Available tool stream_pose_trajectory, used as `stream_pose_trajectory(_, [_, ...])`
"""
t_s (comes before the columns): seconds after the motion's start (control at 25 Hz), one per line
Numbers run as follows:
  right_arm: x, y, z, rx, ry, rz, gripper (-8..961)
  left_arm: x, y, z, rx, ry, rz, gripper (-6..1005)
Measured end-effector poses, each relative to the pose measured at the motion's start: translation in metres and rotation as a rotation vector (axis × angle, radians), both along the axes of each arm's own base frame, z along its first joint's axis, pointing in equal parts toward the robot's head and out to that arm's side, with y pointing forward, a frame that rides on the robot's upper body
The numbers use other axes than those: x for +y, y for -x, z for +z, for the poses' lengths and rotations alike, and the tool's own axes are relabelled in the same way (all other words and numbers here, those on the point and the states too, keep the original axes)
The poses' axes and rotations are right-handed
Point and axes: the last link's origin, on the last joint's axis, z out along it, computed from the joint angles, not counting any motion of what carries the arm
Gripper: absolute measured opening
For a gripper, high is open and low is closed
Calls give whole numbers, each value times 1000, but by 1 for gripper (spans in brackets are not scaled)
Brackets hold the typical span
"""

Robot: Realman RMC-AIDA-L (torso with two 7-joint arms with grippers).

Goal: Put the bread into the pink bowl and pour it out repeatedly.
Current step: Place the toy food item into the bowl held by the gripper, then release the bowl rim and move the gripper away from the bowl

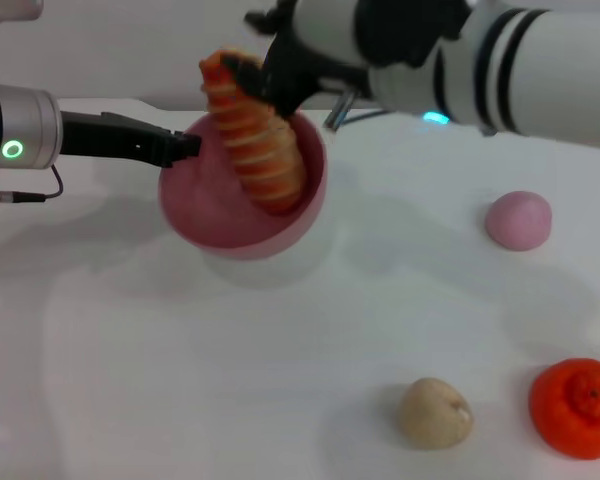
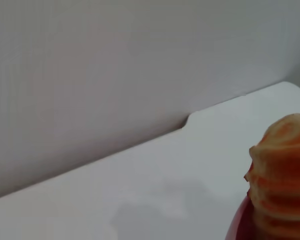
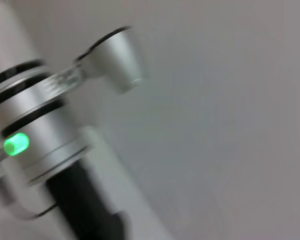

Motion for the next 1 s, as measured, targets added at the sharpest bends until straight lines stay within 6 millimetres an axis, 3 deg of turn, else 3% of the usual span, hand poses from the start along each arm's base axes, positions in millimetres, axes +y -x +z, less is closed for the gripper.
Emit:
stream_pose_trajectory(0.36, [28,-39,24,245,-333,0,408,-6,8,-3,43,43,26,171])
stream_pose_trajectory(0.68, [22,-81,30,377,-562,30,408,-7,9,-3,42,46,39,172])
stream_pose_trajectory(1.0, [18,-143,42,475,-692,-133,408,-10,17,-1,85,76,91,173])
